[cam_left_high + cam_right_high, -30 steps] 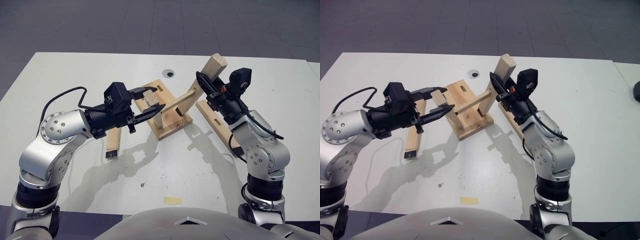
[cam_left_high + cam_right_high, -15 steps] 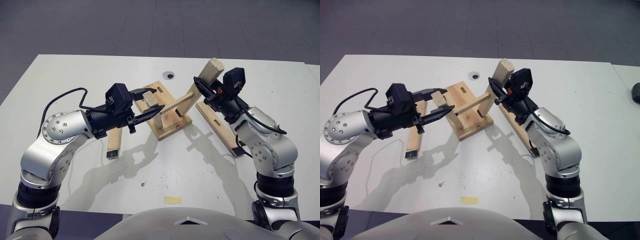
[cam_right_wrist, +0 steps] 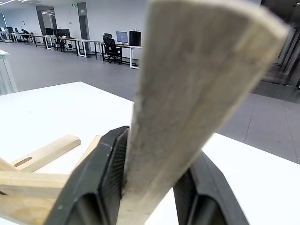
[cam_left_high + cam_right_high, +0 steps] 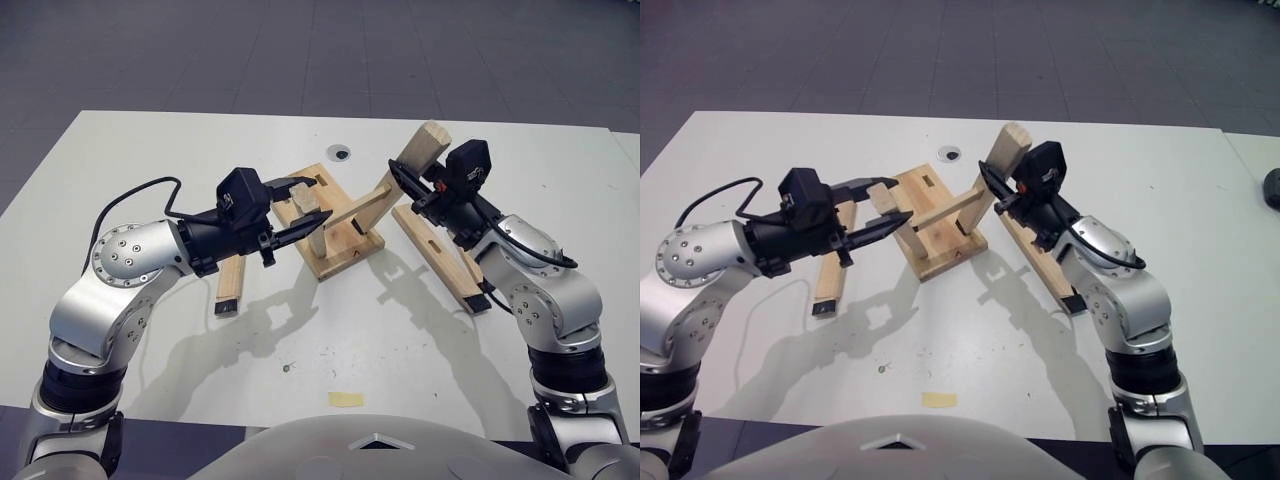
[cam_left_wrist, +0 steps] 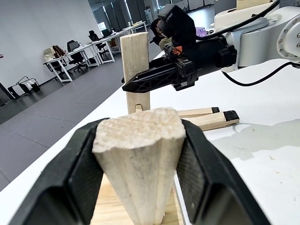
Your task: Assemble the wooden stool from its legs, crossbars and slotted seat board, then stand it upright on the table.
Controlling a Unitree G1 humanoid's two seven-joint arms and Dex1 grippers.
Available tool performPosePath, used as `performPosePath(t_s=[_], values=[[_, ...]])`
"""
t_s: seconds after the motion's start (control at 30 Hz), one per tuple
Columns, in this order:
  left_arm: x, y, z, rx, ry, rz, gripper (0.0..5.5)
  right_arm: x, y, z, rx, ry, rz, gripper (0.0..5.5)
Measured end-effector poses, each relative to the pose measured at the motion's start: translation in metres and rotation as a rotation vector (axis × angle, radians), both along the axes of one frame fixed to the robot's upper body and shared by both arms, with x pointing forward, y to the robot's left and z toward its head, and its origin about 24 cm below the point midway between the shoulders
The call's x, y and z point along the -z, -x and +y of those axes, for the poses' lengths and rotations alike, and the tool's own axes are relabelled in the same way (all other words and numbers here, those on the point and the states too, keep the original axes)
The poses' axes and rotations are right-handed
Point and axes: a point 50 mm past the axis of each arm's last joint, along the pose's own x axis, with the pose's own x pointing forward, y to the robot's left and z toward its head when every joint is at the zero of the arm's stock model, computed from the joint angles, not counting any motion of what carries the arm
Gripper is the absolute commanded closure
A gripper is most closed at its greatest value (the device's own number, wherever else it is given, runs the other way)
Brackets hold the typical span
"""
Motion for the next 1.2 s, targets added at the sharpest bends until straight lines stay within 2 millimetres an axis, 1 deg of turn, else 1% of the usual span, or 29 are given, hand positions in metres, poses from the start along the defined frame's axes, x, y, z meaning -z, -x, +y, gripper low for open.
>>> performPosePath(t_s=[0.07,0.3,0.43,0.5,0.57,0.67,0.73,1.03,1.2], values=[[0.001,-0.001,-0.001,0.000,0.011,0.005,3.45,0.000,-0.001,-0.001,-0.001,-0.008,0.016,4.28],[0.001,-0.002,-0.006,0.007,0.026,0.004,3.46,-0.006,-0.006,-0.004,-0.011,-0.135,0.134,4.47],[0.000,-0.003,-0.011,0.013,0.035,-0.005,3.46,-0.005,-0.012,-0.008,0.049,-0.272,0.252,4.49],[-0.001,-0.004,-0.014,0.012,0.042,-0.011,3.46,-0.006,-0.014,-0.008,0.061,-0.296,0.286,4.49],[-0.001,-0.005,-0.015,0.014,0.040,-0.011,3.46,-0.005,-0.014,-0.010,0.062,-0.251,0.286,4.49],[0.002,-0.006,-0.015,0.007,0.025,0.005,3.46,-0.006,-0.012,-0.006,0.038,-0.089,0.208,4.47],[0.003,-0.006,-0.015,0.005,0.017,0.002,3.46,-0.005,-0.012,-0.005,0.037,-0.053,0.180,4.44],[0.004,-0.007,-0.014,0.000,0.002,0.001,3.46,-0.003,-0.010,-0.002,0.050,-0.005,0.129,4.39],[0.005,-0.008,-0.014,-0.003,0.005,0.003,3.46,-0.001,-0.012,0.000,0.067,-0.065,0.113,4.39]])
